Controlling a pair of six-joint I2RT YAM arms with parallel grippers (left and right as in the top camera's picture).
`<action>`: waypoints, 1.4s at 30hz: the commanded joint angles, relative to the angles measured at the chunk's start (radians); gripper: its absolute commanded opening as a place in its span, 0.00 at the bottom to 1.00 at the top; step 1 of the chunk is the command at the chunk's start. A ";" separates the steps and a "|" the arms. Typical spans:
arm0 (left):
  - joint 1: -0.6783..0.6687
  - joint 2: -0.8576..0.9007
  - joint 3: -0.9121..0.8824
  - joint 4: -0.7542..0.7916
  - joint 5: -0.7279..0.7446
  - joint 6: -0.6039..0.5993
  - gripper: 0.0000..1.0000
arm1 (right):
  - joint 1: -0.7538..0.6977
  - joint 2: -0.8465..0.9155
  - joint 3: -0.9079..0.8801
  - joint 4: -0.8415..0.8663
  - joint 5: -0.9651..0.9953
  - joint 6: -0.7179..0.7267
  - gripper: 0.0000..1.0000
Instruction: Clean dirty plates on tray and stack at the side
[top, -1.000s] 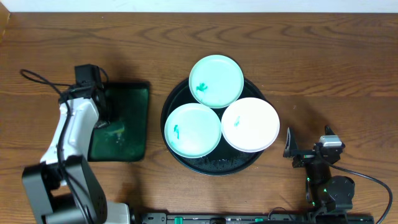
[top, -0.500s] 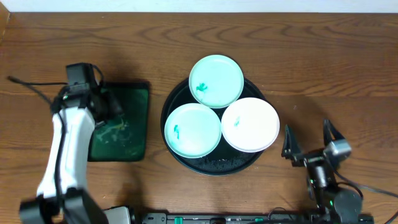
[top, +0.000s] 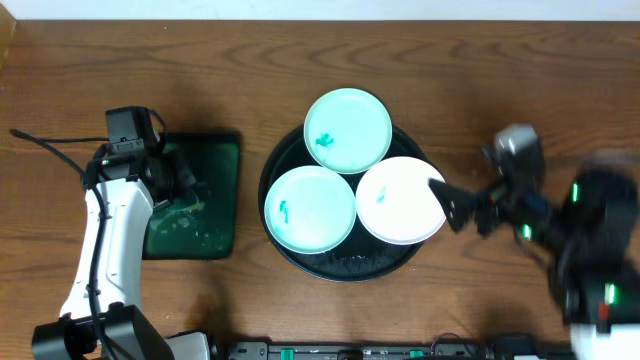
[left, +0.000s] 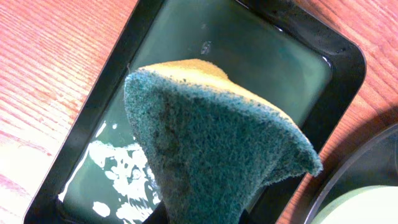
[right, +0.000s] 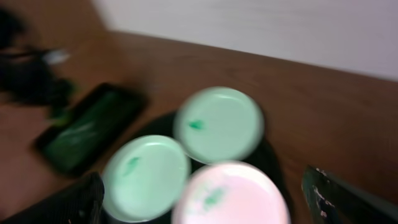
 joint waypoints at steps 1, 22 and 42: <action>0.003 -0.015 -0.001 -0.004 0.003 -0.002 0.07 | -0.001 0.220 0.143 0.044 -0.382 -0.079 0.99; -0.066 -0.015 -0.001 -0.033 0.016 -0.001 0.07 | 0.509 1.065 0.432 -0.122 0.427 0.144 0.44; -0.202 -0.063 0.000 -0.053 0.093 -0.002 0.07 | 0.544 1.228 0.432 -0.072 0.480 0.129 0.36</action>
